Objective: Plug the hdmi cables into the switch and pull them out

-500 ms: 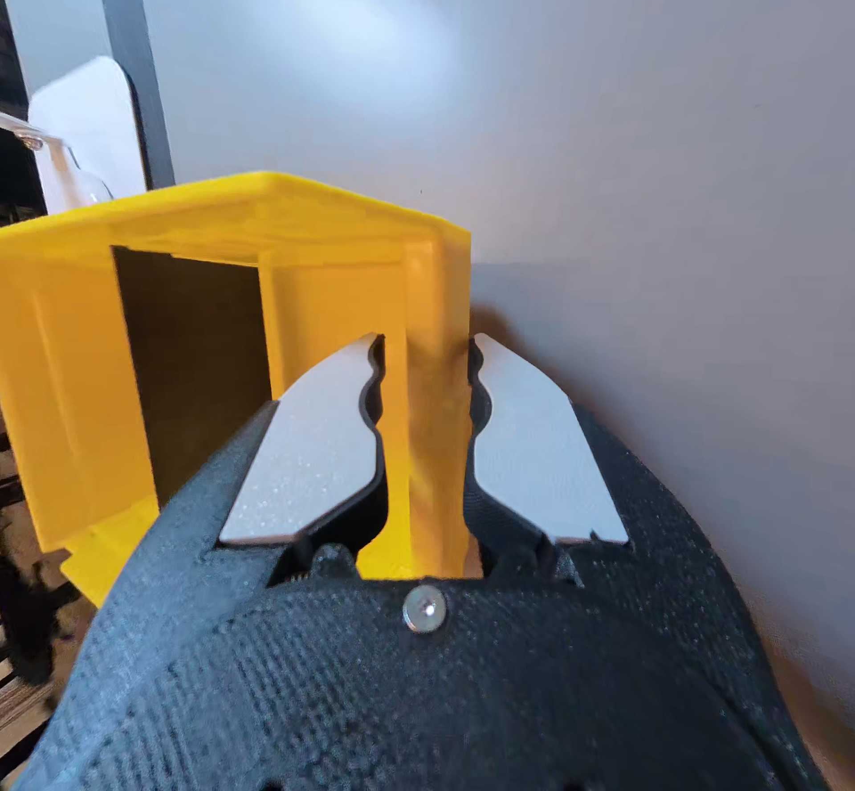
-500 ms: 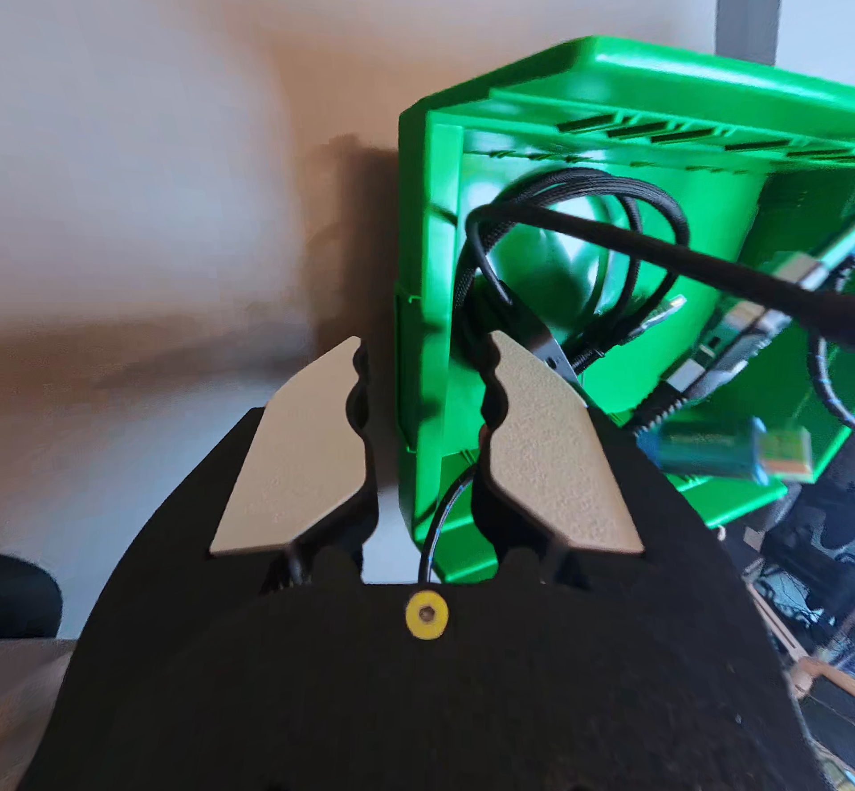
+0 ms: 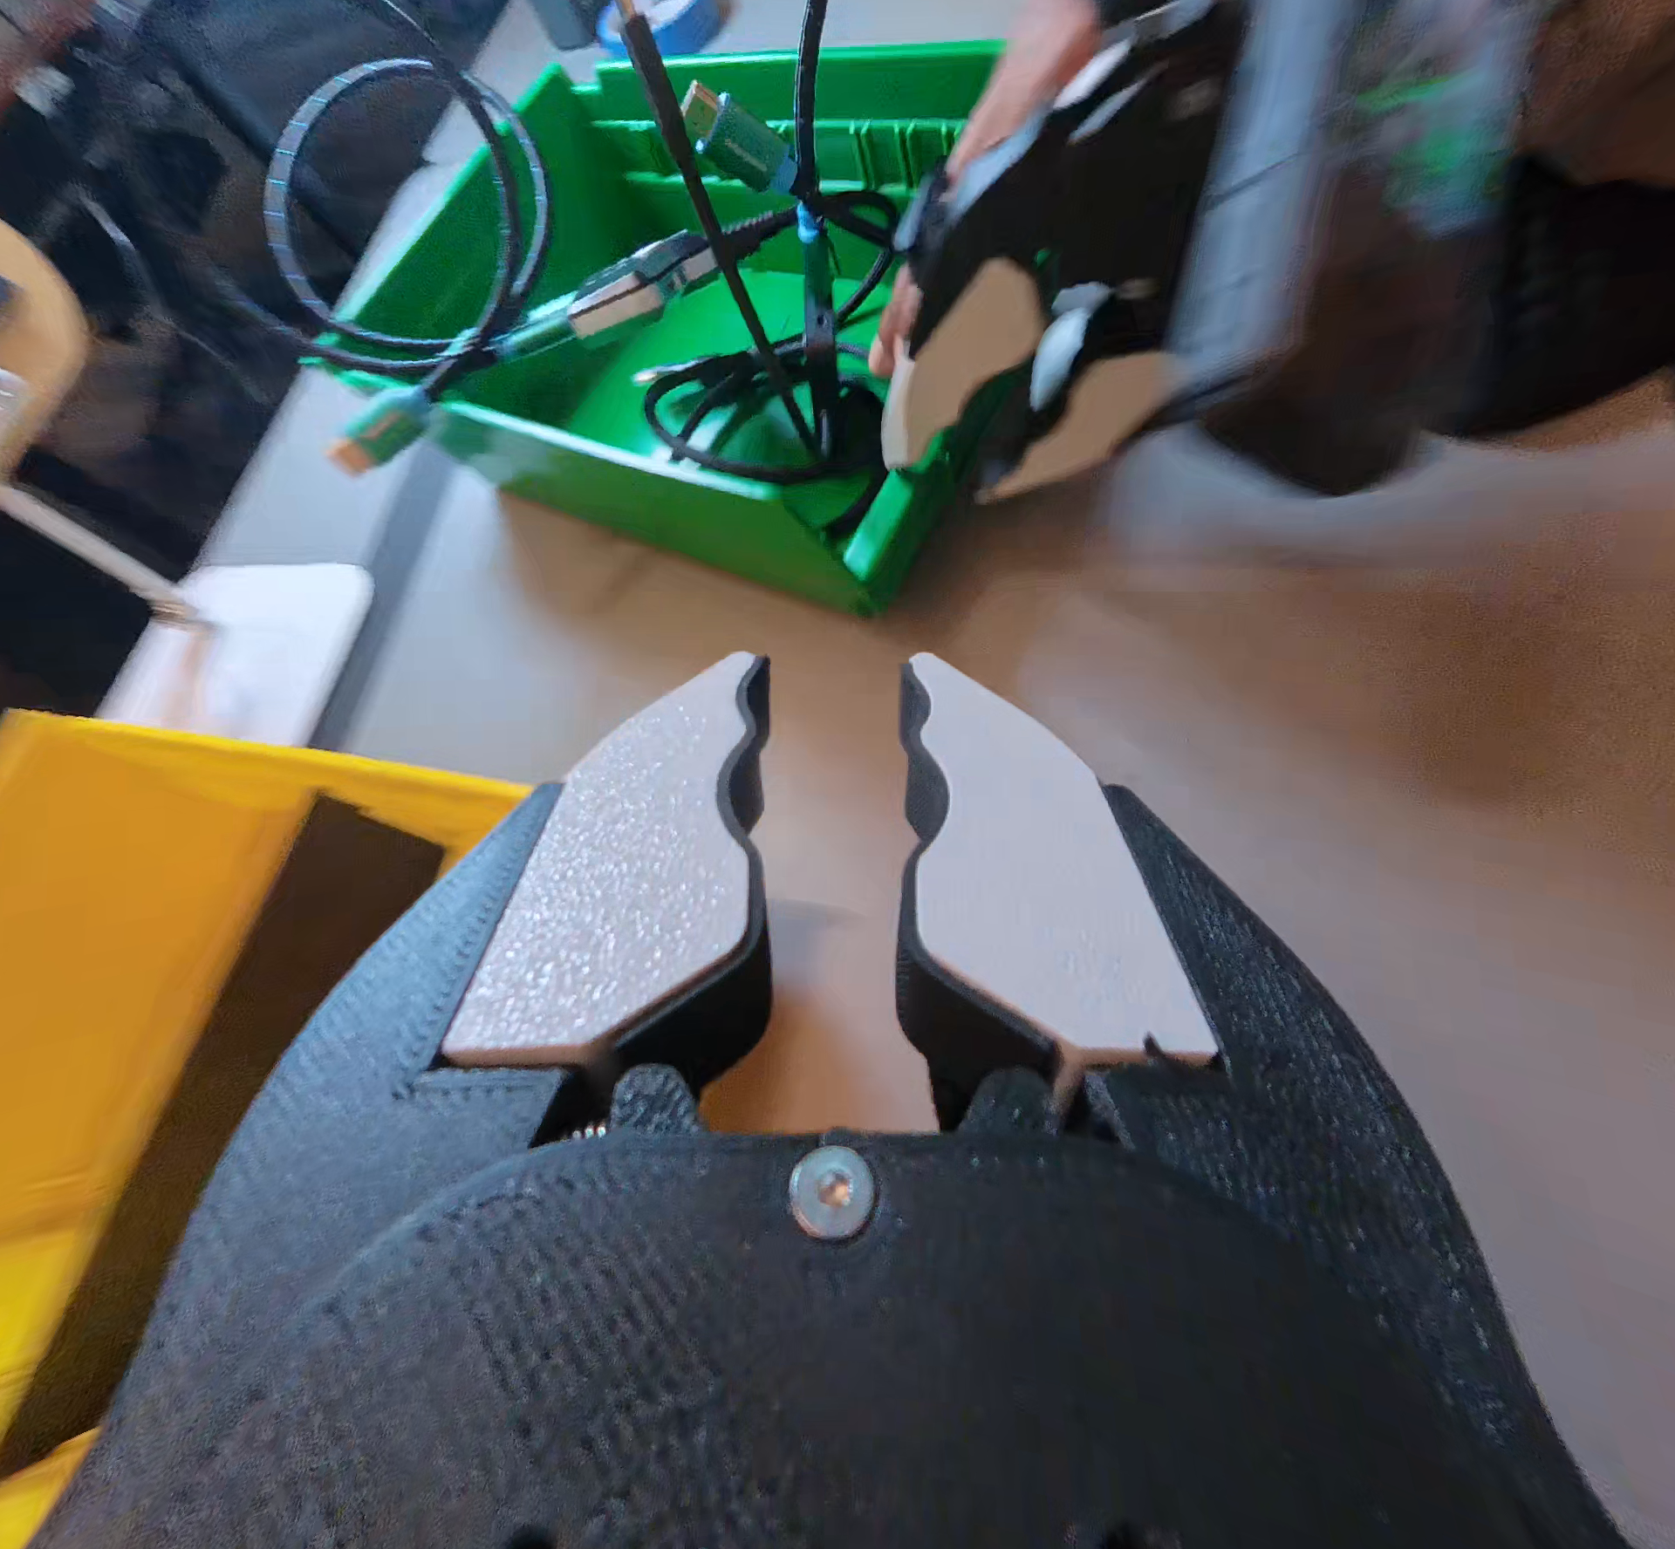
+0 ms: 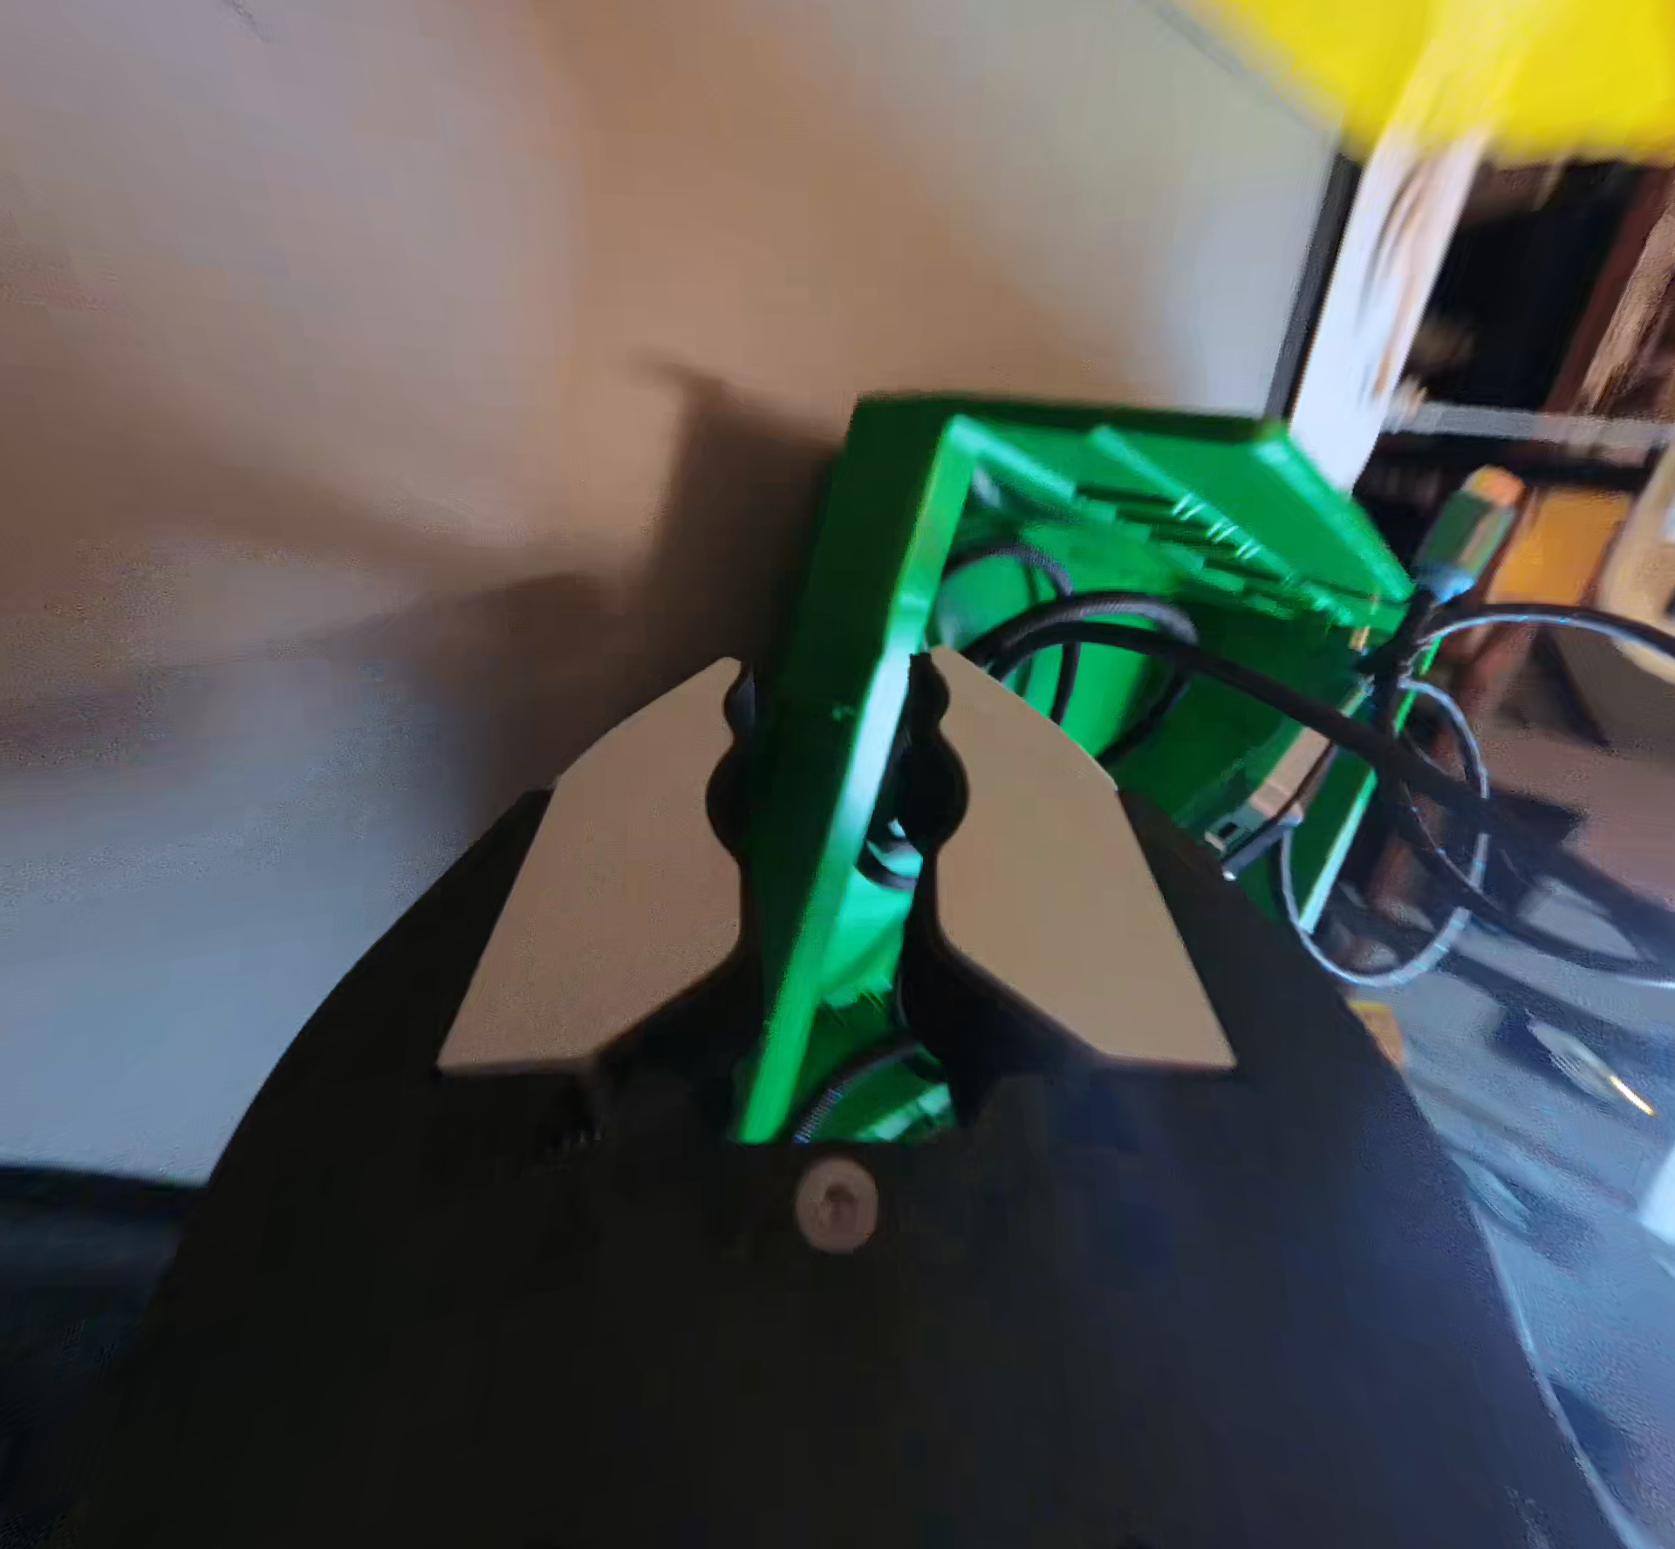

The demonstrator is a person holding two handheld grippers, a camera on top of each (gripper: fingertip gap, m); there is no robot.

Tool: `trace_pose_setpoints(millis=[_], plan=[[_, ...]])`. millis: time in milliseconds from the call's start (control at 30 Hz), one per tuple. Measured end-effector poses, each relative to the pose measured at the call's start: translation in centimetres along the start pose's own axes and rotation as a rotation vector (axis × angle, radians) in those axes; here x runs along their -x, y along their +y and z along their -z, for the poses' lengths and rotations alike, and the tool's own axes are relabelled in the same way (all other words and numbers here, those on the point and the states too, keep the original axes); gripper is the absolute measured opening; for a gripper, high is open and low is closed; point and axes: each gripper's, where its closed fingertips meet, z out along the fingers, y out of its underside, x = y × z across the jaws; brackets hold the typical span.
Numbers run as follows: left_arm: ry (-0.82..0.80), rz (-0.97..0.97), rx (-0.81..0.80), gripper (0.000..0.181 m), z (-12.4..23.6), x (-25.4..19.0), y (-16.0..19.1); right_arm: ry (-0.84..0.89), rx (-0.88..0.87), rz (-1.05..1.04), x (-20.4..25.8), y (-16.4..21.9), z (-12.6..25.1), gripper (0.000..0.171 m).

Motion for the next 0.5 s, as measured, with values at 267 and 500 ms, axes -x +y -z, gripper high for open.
trace_pose_setpoints(millis=[267,500], plan=[[-0.037,0.366,-0.144,0.06,-1.9,-8.1,1.4,0.027,-0.872,-0.814,3.9,-1.1,21.0,0.029],[-0.292,0.437,-0.162,0.054,-1.2,-6.6,2.4,0.037,-0.685,-1.463,2.8,12.3,11.9,0.038]])
